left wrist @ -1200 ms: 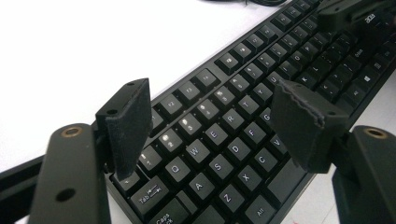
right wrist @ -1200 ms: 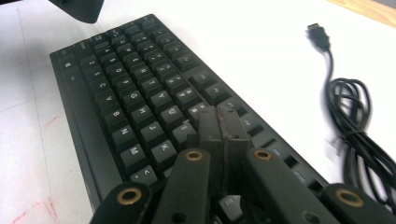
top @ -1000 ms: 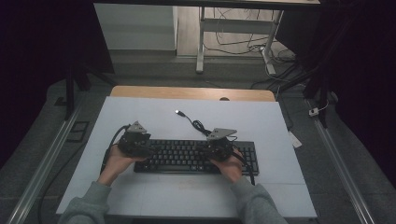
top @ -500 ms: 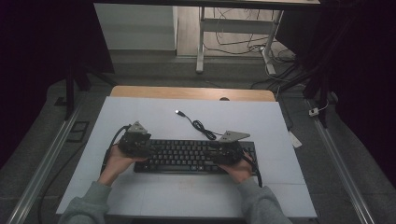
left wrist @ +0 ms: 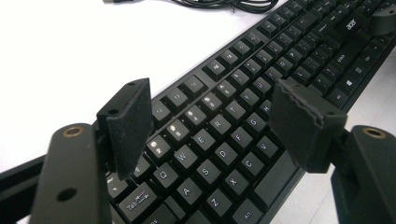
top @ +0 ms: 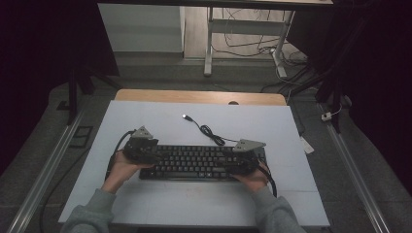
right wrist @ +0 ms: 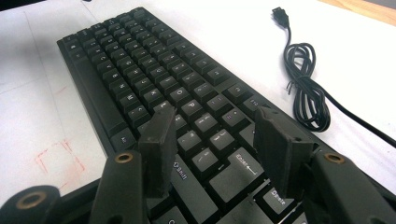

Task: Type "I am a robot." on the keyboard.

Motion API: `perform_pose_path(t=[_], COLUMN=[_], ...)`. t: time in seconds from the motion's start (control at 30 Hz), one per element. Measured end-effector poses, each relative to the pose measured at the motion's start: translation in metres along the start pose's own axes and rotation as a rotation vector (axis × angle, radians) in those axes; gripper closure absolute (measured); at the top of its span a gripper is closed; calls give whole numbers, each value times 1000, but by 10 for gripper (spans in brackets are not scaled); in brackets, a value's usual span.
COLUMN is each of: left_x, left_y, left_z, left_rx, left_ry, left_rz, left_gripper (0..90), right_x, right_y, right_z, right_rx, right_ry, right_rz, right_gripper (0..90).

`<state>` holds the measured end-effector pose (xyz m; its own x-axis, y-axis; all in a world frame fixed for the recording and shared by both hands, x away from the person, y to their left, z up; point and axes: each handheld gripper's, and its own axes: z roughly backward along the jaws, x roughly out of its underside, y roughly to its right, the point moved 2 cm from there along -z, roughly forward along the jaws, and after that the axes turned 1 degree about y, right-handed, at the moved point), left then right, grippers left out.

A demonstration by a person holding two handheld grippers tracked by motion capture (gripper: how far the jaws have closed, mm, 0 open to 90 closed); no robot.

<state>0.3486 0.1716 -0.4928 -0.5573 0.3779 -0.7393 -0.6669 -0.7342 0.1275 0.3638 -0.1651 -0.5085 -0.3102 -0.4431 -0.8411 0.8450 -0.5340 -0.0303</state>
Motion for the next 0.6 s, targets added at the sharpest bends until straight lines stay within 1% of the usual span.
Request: perform_pose_path(t=[0.1, 0.17, 0.3, 0.5, 0.6], left_x=[0, -1, -2, -3, -4], left_y=[2, 4, 6, 13, 15], left_z=[-2, -2, -3, -5, -5], left_rx=[5, 6, 12, 28, 40], left_ry=[-5, -6, -4, -9, -5], left_rz=[-6, -14, -19, -35, -34], left_gripper=[301, 301, 301, 300, 300], right_x=[0, 0, 1, 1, 1], right_y=[-1, -1, -1, 0, 0], right_z=[-1, -1, -3, -3, -3], right_rx=[-5, -7, 0, 4, 3], right_ry=[0, -9, -14, -22, -26], right_rz=[-1, 6, 4, 5, 3], right_gripper=[494, 494, 494, 494, 494])
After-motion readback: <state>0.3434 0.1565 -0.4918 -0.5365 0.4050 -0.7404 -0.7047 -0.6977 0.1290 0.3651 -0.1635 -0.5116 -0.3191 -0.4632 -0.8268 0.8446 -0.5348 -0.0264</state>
